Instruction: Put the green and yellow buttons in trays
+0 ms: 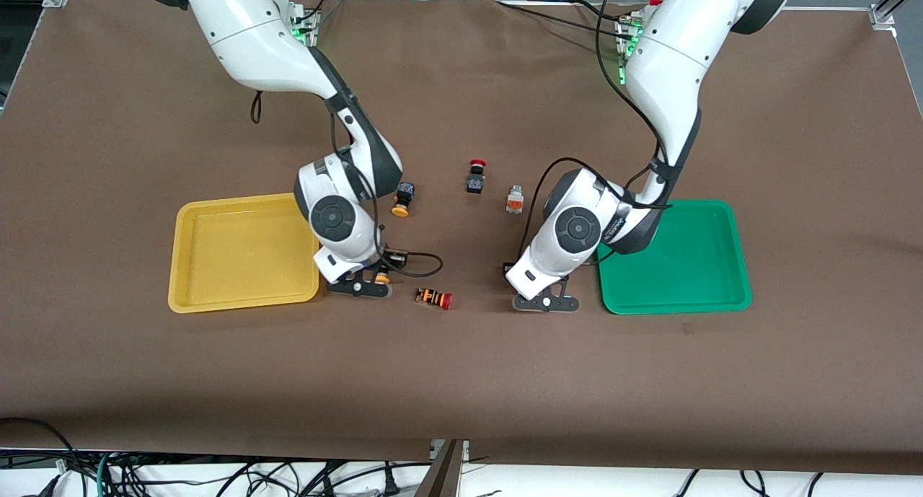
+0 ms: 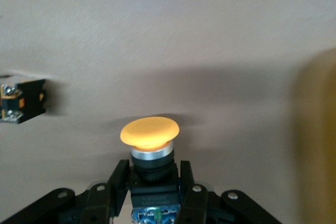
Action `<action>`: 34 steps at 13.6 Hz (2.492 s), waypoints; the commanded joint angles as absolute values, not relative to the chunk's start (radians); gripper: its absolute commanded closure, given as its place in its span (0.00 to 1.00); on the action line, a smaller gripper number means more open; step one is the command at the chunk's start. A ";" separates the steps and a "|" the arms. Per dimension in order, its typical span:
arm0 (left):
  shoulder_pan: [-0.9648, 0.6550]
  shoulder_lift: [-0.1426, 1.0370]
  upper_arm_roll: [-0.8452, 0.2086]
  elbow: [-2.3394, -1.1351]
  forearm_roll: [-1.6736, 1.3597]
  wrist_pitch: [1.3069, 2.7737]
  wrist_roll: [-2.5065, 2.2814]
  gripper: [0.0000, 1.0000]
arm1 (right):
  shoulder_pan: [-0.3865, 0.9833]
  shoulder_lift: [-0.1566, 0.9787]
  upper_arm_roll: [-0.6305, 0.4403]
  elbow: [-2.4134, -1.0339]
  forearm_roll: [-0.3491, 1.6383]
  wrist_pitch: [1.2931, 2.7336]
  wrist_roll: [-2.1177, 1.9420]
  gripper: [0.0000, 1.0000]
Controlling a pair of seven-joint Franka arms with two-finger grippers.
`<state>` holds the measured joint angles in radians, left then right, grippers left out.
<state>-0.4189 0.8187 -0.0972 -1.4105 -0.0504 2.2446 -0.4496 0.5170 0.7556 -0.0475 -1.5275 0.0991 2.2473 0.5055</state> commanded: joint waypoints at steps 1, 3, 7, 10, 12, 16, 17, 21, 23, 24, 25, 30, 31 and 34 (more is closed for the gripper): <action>-0.381 0.697 -0.097 -1.422 -0.028 2.091 -0.456 0.78 | 0.460 0.681 -0.055 -1.537 0.114 2.128 0.382 0.96; -0.345 0.634 -0.097 -1.427 -0.029 1.975 -0.390 0.78 | 0.434 0.651 -0.106 -1.548 0.114 2.048 0.266 0.96; -0.223 0.568 -0.097 -1.453 -0.028 1.839 -0.195 0.78 | 0.434 0.609 -0.240 -1.614 0.115 2.014 0.114 0.96; -0.120 0.571 -0.095 -1.499 -0.025 1.851 -0.062 0.78 | 0.419 0.607 -0.298 -1.666 0.115 2.040 0.077 0.96; -0.095 0.601 -0.095 -1.567 0.030 1.952 -0.055 0.78 | 0.387 0.598 -0.299 -1.712 0.118 2.066 0.075 0.96; -0.083 0.623 -0.095 -1.775 0.046 2.287 -0.066 0.72 | 0.339 0.592 -0.299 -1.789 0.118 2.131 0.057 0.95; -0.089 0.630 -0.095 -1.778 0.045 2.287 -0.072 0.71 | 0.327 0.594 -0.299 -1.793 0.118 2.131 0.028 0.95; -0.089 0.620 -0.097 -1.769 0.046 2.289 -0.064 0.00 | 0.272 0.594 -0.299 -1.818 0.118 2.132 -0.032 0.94; -0.089 0.601 -0.100 -1.766 0.046 2.281 -0.064 0.00 | 0.267 0.597 -0.299 -1.822 0.118 2.137 -0.032 0.82; -0.087 0.577 -0.100 -1.769 0.046 2.278 -0.067 0.00 | 0.267 0.597 -0.299 -1.824 0.118 2.140 -0.032 0.67; -0.086 0.554 -0.103 -1.769 0.046 2.267 -0.071 0.00 | 0.267 0.598 -0.299 -1.822 0.118 2.138 -0.034 0.29; -0.091 0.436 -0.127 -1.759 0.029 2.108 -0.078 0.00 | 0.297 0.591 -0.284 -1.714 0.129 1.999 -0.020 0.00; -0.092 0.424 -0.136 -1.761 0.029 2.086 -0.106 0.00 | 0.316 0.589 -0.284 -1.704 0.167 1.981 -0.018 0.00; -0.095 0.420 -0.205 -1.763 0.028 2.075 -0.222 0.00 | 0.395 0.584 -0.284 -1.706 0.218 1.977 0.052 0.00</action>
<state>-0.0918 0.4321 -0.1700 -1.7476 0.0260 2.0853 -0.1521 0.3468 0.5942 -0.2817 -1.7006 0.1906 1.9931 0.0003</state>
